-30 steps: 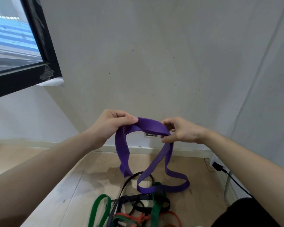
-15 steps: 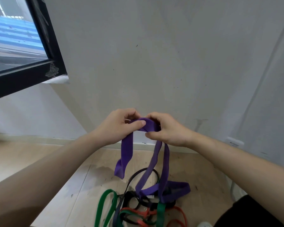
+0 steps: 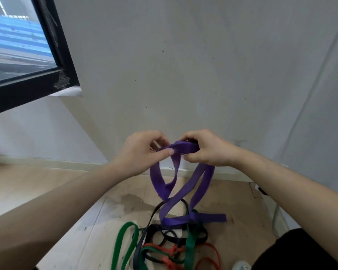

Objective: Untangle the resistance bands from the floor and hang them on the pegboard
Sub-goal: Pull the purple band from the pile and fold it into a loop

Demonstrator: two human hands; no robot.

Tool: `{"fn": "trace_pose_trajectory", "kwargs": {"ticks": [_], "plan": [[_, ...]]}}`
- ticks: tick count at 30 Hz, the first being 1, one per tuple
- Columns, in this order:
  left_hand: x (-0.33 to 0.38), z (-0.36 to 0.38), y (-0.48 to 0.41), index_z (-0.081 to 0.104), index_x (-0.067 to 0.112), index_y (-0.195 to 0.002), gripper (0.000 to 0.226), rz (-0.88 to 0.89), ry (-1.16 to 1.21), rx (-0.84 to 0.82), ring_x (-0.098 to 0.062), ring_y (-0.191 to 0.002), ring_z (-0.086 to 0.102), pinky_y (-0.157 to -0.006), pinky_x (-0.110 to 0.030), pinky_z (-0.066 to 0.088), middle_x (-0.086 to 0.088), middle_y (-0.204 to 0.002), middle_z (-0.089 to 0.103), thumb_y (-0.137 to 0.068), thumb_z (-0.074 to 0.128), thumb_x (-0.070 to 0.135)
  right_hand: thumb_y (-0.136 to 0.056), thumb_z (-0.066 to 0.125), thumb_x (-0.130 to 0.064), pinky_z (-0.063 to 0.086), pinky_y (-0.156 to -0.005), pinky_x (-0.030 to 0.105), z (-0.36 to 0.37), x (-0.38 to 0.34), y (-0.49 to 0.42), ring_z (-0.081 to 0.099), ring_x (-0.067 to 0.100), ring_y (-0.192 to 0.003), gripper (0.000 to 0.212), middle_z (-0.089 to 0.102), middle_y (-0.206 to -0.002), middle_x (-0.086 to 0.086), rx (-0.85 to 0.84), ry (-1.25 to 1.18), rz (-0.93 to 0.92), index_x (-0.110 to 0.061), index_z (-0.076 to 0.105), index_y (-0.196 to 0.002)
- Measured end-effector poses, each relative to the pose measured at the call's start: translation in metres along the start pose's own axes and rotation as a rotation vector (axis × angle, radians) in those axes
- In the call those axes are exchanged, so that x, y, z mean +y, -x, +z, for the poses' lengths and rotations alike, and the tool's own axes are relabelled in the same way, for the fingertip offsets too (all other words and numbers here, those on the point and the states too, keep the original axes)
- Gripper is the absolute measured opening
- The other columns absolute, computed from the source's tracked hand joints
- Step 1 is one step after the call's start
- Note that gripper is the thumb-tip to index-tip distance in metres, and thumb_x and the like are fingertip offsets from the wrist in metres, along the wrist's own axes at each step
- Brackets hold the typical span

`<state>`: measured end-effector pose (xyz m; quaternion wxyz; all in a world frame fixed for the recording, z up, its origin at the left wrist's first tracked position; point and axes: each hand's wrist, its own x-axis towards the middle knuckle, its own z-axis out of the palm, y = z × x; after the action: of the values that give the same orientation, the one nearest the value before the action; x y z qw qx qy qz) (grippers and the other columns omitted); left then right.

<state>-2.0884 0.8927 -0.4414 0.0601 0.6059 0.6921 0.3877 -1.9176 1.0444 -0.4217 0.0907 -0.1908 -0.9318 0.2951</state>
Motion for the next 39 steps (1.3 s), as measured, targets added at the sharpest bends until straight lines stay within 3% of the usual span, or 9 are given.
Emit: {"fn": "trace_pose_trajectory", "kwargs": {"ticks": [2, 8, 12, 17, 20, 24, 30, 34, 39], "plan": [[-0.002, -0.001, -0.002, 0.076, 0.018, -0.092, 0.012, -0.053, 0.053, -0.029, -0.015, -0.075, 0.069, -0.076, -0.041, 0.057, 0.003, -0.079, 0.074, -0.089, 0.076, 0.03, -0.08, 0.075, -0.02, 0.056, -0.072, 0.035, 0.001, 0.002, 0.001, 0.066, 0.016, -0.078, 0.028, 0.07, -0.088, -0.004, -0.006, 0.012, 0.009, -0.021, 0.069, -0.108], [-0.01, -0.008, 0.0, 0.076, 0.007, -0.091, 0.019, -0.235, 0.29, -0.256, -0.015, -0.078, 0.069, -0.08, -0.04, 0.054, -0.01, -0.085, 0.077, -0.097, 0.066, 0.022, -0.083, 0.079, -0.024, 0.056, -0.078, 0.03, 0.005, 0.006, 0.003, 0.067, 0.013, -0.086, 0.033, 0.071, -0.097, -0.004, -0.035, 0.001, -0.025, -0.017, 0.069, -0.113], [-0.016, -0.005, 0.002, 0.073, 0.016, -0.111, 0.017, -0.076, -0.049, -0.239, -0.014, -0.096, 0.069, -0.089, -0.037, 0.053, 0.002, -0.104, 0.076, -0.098, 0.064, 0.022, -0.088, 0.076, -0.027, 0.056, -0.084, 0.033, 0.006, 0.002, 0.005, 0.068, 0.012, -0.09, 0.032, 0.072, -0.1, -0.005, -0.032, -0.071, -0.091, -0.015, 0.068, -0.117], [-0.013, 0.0, 0.007, 0.052, 0.029, -0.142, 0.06, 0.123, -0.297, -0.14, -0.006, -0.122, 0.053, -0.098, -0.023, 0.042, 0.012, -0.133, 0.062, -0.086, 0.059, 0.05, -0.094, 0.07, -0.019, 0.055, -0.084, 0.034, 0.008, -0.001, 0.005, 0.068, 0.021, -0.089, 0.026, 0.073, -0.099, 0.007, -0.065, -0.195, -0.116, -0.01, 0.068, -0.118], [-0.01, 0.007, 0.01, 0.054, 0.036, -0.133, 0.062, 0.016, -0.069, -0.247, -0.005, -0.108, 0.059, -0.094, -0.026, 0.049, 0.016, -0.118, 0.067, -0.076, 0.066, 0.056, -0.094, 0.07, -0.013, 0.05, -0.08, 0.023, 0.009, -0.003, 0.005, 0.066, 0.01, -0.087, 0.028, 0.072, -0.101, 0.005, -0.052, -0.278, -0.131, -0.006, 0.066, -0.121], [-0.015, 0.014, 0.01, 0.061, 0.022, -0.118, 0.048, -0.057, 0.112, -0.219, -0.013, -0.1, 0.066, -0.095, -0.042, 0.052, 0.007, -0.104, 0.07, -0.078, 0.085, 0.034, -0.093, 0.07, -0.014, 0.05, -0.085, 0.02, 0.002, -0.001, 0.005, 0.068, 0.006, -0.096, 0.031, 0.073, -0.106, -0.002, -0.043, -0.335, -0.14, -0.008, 0.065, -0.123], [-0.015, 0.008, 0.004, 0.06, 0.01, -0.105, 0.031, -0.175, 0.297, -0.206, -0.023, -0.09, 0.074, -0.088, -0.042, 0.059, -0.006, -0.096, 0.077, -0.082, 0.08, 0.005, -0.093, 0.071, -0.027, 0.054, -0.093, 0.038, -0.014, 0.01, 0.007, 0.068, 0.024, -0.102, 0.034, 0.073, -0.109, 0.003, -0.067, -0.335, -0.097, -0.017, 0.066, -0.125], [-0.012, -0.005, -0.002, 0.064, 0.014, -0.107, 0.034, -0.218, 0.348, -0.17, -0.014, -0.068, 0.067, -0.067, -0.026, 0.055, -0.005, -0.081, 0.076, -0.08, 0.085, 0.014, -0.095, 0.069, -0.021, 0.053, -0.08, 0.027, -0.027, 0.023, 0.011, 0.068, 0.018, -0.09, 0.024, 0.073, -0.1, 0.004, -0.153, -0.358, -0.017, -0.017, 0.069, -0.118], [-0.004, -0.009, -0.005, 0.071, 0.02, -0.102, 0.034, -0.196, 0.441, -0.086, -0.011, -0.075, 0.07, -0.073, -0.025, 0.056, -0.003, -0.087, 0.078, -0.074, 0.089, 0.017, -0.086, 0.078, -0.014, 0.055, -0.093, 0.052, -0.015, 0.023, 0.013, 0.067, 0.038, -0.099, 0.028, 0.069, -0.102, 0.019, -0.29, -0.317, 0.045, -0.012, 0.067, -0.112]]}}
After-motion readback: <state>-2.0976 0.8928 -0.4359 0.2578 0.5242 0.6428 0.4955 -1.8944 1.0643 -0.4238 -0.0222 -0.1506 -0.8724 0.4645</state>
